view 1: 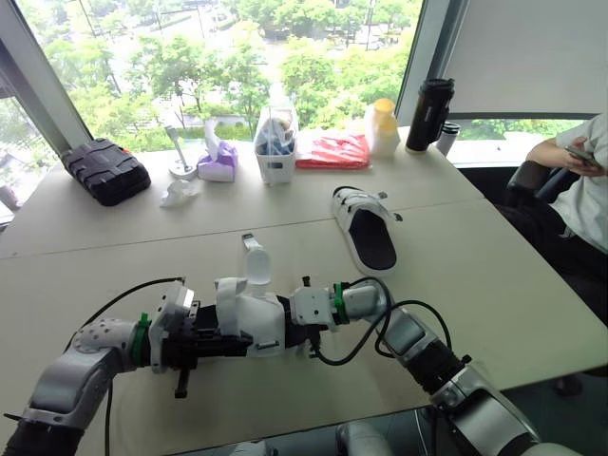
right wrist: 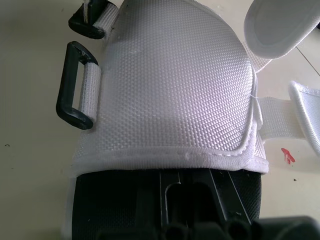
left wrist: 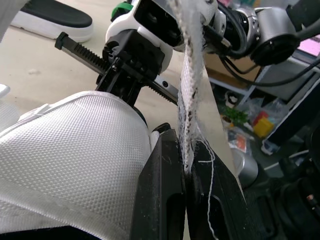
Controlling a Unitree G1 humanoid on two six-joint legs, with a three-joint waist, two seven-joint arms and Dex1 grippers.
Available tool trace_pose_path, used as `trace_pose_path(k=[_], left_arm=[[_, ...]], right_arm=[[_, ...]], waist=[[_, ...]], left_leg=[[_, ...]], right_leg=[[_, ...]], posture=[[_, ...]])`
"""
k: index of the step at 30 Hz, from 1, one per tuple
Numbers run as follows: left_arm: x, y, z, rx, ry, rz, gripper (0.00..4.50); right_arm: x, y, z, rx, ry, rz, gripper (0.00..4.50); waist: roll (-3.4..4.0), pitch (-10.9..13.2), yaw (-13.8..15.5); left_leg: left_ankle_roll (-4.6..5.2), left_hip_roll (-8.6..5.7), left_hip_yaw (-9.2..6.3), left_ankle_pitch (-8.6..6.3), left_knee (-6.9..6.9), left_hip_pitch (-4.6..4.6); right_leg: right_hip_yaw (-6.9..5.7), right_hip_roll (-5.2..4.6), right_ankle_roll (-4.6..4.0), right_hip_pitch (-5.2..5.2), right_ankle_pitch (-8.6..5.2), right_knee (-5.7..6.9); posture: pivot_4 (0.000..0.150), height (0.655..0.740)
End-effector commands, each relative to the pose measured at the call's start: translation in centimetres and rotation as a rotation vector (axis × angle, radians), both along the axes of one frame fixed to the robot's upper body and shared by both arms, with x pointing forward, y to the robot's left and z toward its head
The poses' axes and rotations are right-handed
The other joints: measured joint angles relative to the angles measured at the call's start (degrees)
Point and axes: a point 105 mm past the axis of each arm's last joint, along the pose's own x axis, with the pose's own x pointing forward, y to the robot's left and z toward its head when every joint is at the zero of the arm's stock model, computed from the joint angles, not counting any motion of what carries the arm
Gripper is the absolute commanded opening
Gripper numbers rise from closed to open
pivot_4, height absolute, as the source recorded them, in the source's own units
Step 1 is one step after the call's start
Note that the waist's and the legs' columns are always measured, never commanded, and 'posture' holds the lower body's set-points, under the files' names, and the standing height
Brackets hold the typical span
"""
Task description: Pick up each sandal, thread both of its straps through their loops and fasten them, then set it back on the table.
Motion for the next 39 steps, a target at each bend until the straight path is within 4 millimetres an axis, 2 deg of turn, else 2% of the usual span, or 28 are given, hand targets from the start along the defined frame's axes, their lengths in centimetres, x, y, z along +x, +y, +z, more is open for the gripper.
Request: trace_pose_path(k=[1,9,17,20,27,39], left_arm=[[0.0,0.4,-0.3,0.038,-0.044,0.013,0.04],[1.0,0.7,-0.3,0.047,-0.128,0.066,0.04],[0.2,1.0,-1.1,0.121,-0.135,0.021,0.04],[-0.1,1.3,-1.2,0.132,-0.131,0.018,0.87],[0.2,1.7,0.1,0.088,-0.141,0.068,4.35],[1.2,1.9,4.1,-0.112,-0.016,0.197,4.43]], right_arm=[[-0.4,-0.4,-2.5,-0.096,0.049,-0.006,0.0],[-0.4,-0.4,-2.5,-0.097,0.05,-0.005,0.0],[-0.5,-0.3,-2.6,-0.096,0.05,0.0,0.0],[-0.4,-0.2,-2.6,-0.096,0.05,0.0,0.0],[-0.4,-0.1,-2.6,-0.095,0.05,-0.001,0.0],[-0.3,-0.2,-2.6,-0.096,0.044,0.0,0.0]], waist=[[0.0,0.0,0.0],[0.0,0.0,0.03],[0.0,0.0,-0.05],[0.01,0.0,-0.03],[0.04,0.03,0.27],[0.06,0.08,0.24]], left_leg=[[0.0,0.0,0.0,0.0,0.0,0.0],[0.0,0.01,0.0,0.0,0.0,0.0],[0.0,0.08,0.0,0.0,0.0,0.01],[0.01,0.17,0.0,0.0,0.0,0.01],[0.01,0.48,0.06,0.0,0.01,0.01],[0.01,0.77,0.05,-0.01,0.01,-0.01]], right_leg=[[0.0,0.0,0.0,0.0,0.0,0.0],[0.0,0.02,0.0,0.0,0.0,0.0],[0.0,0.11,0.0,0.0,0.0,0.0],[0.0,0.17,-0.02,-0.01,-0.01,0.0],[0.0,0.31,0.01,-0.01,-0.04,-0.04],[-0.01,0.69,-0.33,-0.06,0.12,-0.05]], posture=[[0.15,0.74],[0.15,0.74],[0.15,0.74],[0.15,0.74],[0.15,0.74],[0.15,0.74]])
